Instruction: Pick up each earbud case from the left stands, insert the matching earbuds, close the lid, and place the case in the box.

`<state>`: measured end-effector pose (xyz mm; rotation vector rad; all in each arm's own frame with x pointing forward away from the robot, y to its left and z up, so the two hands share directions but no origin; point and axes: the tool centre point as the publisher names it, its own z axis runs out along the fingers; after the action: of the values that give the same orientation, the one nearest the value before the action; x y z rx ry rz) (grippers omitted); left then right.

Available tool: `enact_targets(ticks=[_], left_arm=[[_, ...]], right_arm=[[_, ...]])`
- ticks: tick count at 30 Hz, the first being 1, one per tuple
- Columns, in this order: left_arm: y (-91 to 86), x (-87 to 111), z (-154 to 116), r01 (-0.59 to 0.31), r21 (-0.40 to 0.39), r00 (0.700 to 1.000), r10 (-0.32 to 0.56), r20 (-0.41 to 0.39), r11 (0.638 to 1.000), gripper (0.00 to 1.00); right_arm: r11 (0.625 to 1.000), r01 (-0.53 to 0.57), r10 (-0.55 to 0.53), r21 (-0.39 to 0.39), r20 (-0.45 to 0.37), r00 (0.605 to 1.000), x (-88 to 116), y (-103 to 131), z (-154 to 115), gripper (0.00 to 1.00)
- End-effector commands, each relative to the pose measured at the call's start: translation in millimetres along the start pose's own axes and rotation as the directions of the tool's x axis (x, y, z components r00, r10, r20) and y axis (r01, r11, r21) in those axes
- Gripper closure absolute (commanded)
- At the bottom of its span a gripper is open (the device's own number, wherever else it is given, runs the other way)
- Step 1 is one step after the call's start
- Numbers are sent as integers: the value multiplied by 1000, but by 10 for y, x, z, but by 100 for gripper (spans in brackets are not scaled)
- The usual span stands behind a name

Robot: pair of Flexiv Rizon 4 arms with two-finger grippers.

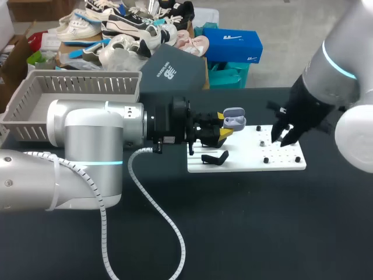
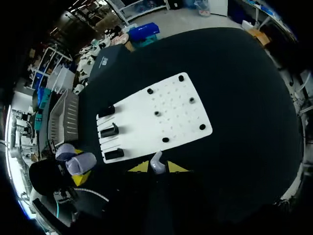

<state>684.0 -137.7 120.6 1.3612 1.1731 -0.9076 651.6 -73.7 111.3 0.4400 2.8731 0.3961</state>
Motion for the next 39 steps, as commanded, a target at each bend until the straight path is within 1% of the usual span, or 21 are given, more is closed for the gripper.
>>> enact_targets(ticks=[1,2,4,7,9,12,14,17,19,24,25,30,33,39], left_arm=[[-9,3,2,-2,-5,1000,2,2,1000,100],[-9,3,2,-2,-5,1000,2,2,1000,100],[-9,3,2,-2,-5,1000,2,2,1000,100],[-9,3,2,-2,-5,1000,2,2,1000,100],[-9,3,2,-2,-5,1000,2,2,1000,100],[-9,3,2,-2,-5,1000,2,2,1000,100],[-9,3,2,-2,-5,1000,2,2,1000,100],[-9,3,2,-2,-5,1000,2,2,1000,100],[-9,3,2,-2,-5,1000,2,2,1000,100],[-9,3,2,-2,-5,1000,2,2,1000,100],[-9,3,2,-2,-5,1000,2,2,1000,100],[-9,3,2,-2,-5,1000,2,2,1000,100],[-9,3,2,-2,-5,1000,2,2,1000,100],[-9,3,2,-2,-5,1000,2,2,1000,100]], right_arm=[[992,121,-123,23,94,988,251,82,-425,100],[985,172,-172,5,84,982,277,102,-481,100],[959,283,-282,4,86,956,341,175,-602,100],[910,414,-415,38,95,905,428,306,-775,100],[894,444,-448,62,89,890,444,394,-851,100],[860,505,-510,71,84,856,459,518,-920,100],[831,551,-556,82,75,828,462,592,-935,100],[773,629,-634,80,61,771,463,706,-944,100],[727,683,-686,71,38,727,456,784,-929,100],[600,800,-800,12,-11,600,452,943,-878,100],[592,806,-806,12,-18,592,452,961,-868,100],[526,850,-848,23,-70,526,428,1084,-790,100],[507,861,-857,41,-82,509,414,1130,-748,100],[495,867,-862,57,-90,498,376,1165,-682,100]])
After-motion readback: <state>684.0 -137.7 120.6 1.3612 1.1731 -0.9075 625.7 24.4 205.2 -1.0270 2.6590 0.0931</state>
